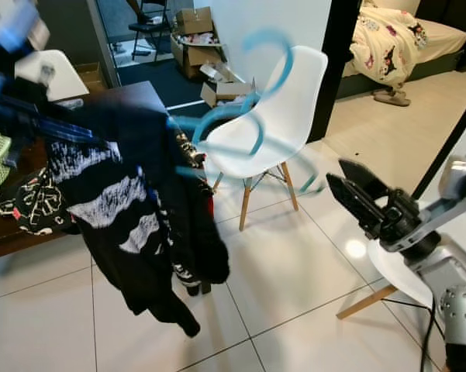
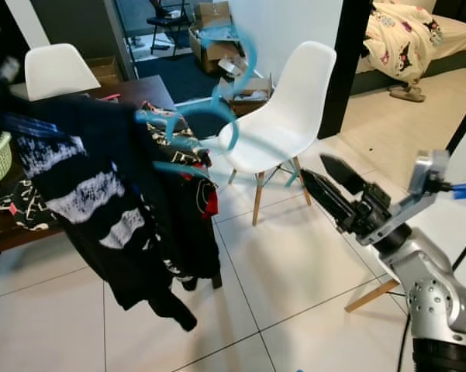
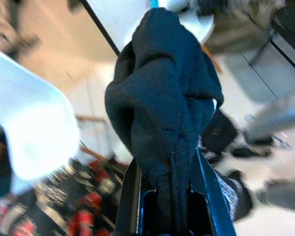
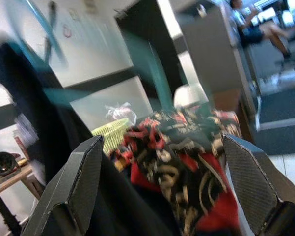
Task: Hang hanger
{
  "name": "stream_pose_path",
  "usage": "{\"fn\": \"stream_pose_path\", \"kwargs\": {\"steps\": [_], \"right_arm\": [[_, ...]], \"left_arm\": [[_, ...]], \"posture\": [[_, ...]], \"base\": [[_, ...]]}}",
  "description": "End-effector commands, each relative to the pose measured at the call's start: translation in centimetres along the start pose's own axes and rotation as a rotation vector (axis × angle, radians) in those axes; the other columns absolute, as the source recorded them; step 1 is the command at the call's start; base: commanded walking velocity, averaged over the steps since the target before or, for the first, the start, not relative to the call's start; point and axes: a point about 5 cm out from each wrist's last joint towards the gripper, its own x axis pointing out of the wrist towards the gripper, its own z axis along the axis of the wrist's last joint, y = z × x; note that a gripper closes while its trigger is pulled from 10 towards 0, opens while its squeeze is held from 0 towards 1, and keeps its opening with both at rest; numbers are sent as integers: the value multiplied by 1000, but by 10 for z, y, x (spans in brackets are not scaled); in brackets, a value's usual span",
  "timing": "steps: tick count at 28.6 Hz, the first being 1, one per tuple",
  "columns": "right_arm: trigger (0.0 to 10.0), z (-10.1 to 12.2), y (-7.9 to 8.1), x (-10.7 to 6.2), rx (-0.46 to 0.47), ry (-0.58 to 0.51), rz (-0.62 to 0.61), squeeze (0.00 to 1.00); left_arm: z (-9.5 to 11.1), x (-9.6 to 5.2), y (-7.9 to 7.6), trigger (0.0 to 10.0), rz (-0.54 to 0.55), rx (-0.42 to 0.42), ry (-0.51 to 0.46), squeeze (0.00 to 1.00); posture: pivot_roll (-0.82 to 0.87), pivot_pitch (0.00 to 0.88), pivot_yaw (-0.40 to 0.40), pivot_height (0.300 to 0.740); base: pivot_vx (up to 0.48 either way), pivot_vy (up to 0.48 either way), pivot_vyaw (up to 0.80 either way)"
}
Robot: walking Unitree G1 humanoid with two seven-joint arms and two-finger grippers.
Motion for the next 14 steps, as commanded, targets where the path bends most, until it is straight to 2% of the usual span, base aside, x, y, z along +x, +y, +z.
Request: {"fn": "stream_pose_path", "kwargs": {"steps": [1, 2, 3, 5, 7, 8, 11, 14], "right_arm": [[10000, -5, 11, -7, 32, 30, 92, 0], [10000, -5, 11, -7, 32, 30, 92, 0], [10000, -11, 21, -11, 63, 53, 151, 0], [10000, -11, 21, -11, 63, 53, 151, 0], [10000, -20, 35, -16, 102, 72, 218, 0], [10000, -20, 35, -16, 102, 72, 218, 0], [10000, -38, 55, -8, 132, 103, 274, 0], [10000, -43, 61, 0, 126, 105, 272, 0]], "left_arm": [[18, -8, 4, 0, 23, 48, -81, 0], [18, -8, 4, 0, 23, 48, -81, 0], [23, -7, 6, 0, 27, 65, -91, 0], [23, -7, 6, 0, 27, 65, -91, 0], [26, -6, 9, 0, 30, 84, -95, 0], [26, -6, 9, 0, 30, 84, -95, 0], [38, -2, 23, 0, 63, 127, -139, 0], [40, 1, 27, 0, 71, 140, -154, 0]], "posture": [[92, 65, 53, 740], [92, 65, 53, 740], [93, 68, 54, 740], [93, 68, 54, 740], [96, 72, 59, 740], [96, 72, 59, 740], [86, 69, 73, 740], [82, 67, 75, 740]], "base": [[0, 0, 0], [0, 0, 0], [0, 0, 0], [0, 0, 0], [0, 0, 0], [0, 0, 0], [0, 0, 0], [0, 0, 0]]}}
